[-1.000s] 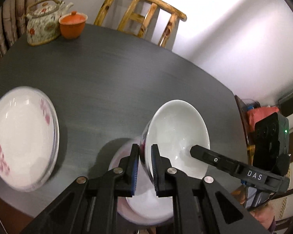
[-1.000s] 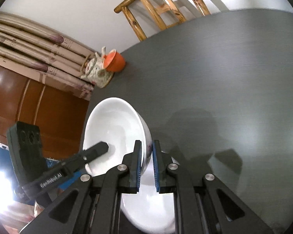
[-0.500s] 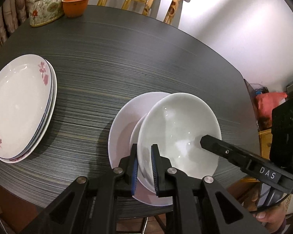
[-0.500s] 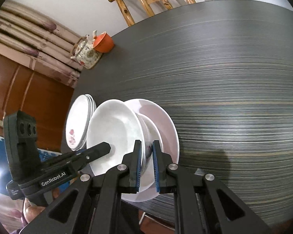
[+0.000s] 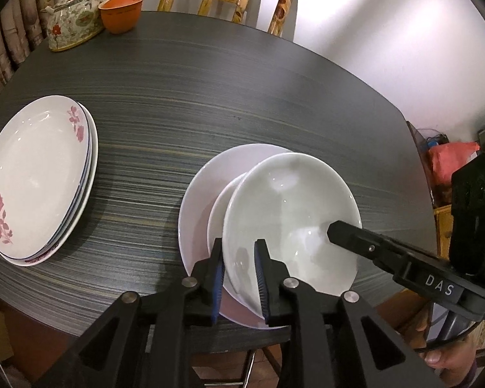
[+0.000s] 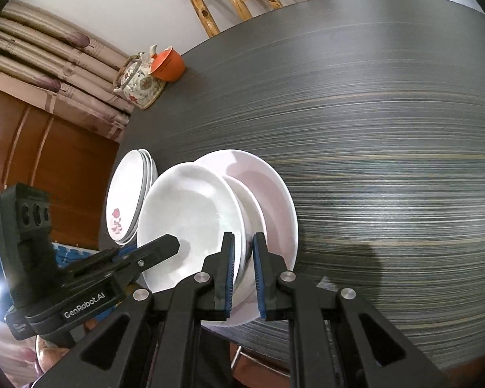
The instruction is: Organize plates and bowls
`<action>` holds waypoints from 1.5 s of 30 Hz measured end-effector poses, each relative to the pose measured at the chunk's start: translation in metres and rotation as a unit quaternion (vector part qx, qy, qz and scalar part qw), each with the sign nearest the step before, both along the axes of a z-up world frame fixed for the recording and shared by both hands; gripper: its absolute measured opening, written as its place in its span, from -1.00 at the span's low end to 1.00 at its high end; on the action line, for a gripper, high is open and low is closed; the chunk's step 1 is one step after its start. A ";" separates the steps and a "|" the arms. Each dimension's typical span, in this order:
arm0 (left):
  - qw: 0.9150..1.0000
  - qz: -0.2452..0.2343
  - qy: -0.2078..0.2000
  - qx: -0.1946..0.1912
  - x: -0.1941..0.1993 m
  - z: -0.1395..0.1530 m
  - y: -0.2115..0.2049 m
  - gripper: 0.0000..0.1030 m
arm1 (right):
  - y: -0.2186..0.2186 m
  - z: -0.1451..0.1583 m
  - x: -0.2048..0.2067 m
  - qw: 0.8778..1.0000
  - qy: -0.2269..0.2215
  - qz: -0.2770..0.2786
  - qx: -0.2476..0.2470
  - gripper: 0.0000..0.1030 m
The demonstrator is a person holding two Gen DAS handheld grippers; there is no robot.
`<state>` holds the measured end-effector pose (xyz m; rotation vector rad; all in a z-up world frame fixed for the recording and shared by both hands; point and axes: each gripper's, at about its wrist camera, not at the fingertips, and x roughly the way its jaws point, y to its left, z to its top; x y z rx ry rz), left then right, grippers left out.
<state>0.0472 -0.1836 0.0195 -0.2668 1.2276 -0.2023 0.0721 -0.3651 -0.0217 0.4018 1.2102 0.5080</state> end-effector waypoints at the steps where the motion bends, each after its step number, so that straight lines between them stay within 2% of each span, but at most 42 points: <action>1: 1.000 -0.004 0.001 0.005 0.000 0.000 -0.001 -0.63 | 0.001 0.001 0.000 1.000 -0.002 -0.001 -0.002 -0.76; 5: 0.999 -0.007 -0.016 0.027 -0.002 0.008 -0.002 -0.54 | -0.001 0.007 -0.003 1.000 -0.018 -0.010 -0.018 -0.68; 7: 0.999 -0.004 -0.021 0.039 -0.003 0.010 -0.002 -0.20 | -0.004 0.007 -0.003 1.000 -0.018 -0.011 -0.013 -0.63; 8: 0.999 0.002 -0.025 0.039 -0.004 0.012 0.001 -0.19 | -0.005 0.007 -0.004 1.000 -0.018 -0.012 -0.010 -0.63; 12: 1.000 0.010 -0.025 0.014 -0.008 0.013 0.014 -0.19 | -0.011 0.009 -0.006 1.000 -0.019 -0.018 0.003 -0.62; 17: 0.999 0.025 -0.043 0.006 -0.022 0.011 0.031 -0.19 | -0.026 0.011 -0.014 0.998 -0.024 -0.035 0.054 -0.41; 19: 0.998 0.030 -0.049 -0.002 -0.030 0.009 0.039 -0.19 | -0.033 0.011 -0.019 0.997 -0.031 -0.043 0.061 -0.33; 24: 0.997 0.032 -0.071 -0.005 -0.049 0.000 0.048 -0.19 | -0.050 0.001 -0.037 0.994 -0.044 -0.062 0.079 -0.31; 29: 0.998 0.021 -0.060 -0.017 -0.054 -0.018 0.043 -0.19 | -0.053 -0.015 -0.049 0.993 -0.044 -0.072 0.078 -0.31; 32: 0.996 0.025 -0.054 -0.063 -0.052 -0.027 0.048 -0.19 | -0.053 -0.017 -0.050 0.994 -0.052 -0.075 0.056 -0.31; 37: 0.992 0.054 -0.044 -0.102 -0.042 -0.033 0.062 -0.19 | -0.053 -0.018 -0.045 0.995 -0.049 -0.068 0.057 -0.32; 45: 0.991 0.062 -0.038 -0.109 -0.025 -0.034 0.072 -0.19 | -0.046 -0.027 -0.029 0.997 -0.025 -0.054 0.055 -0.32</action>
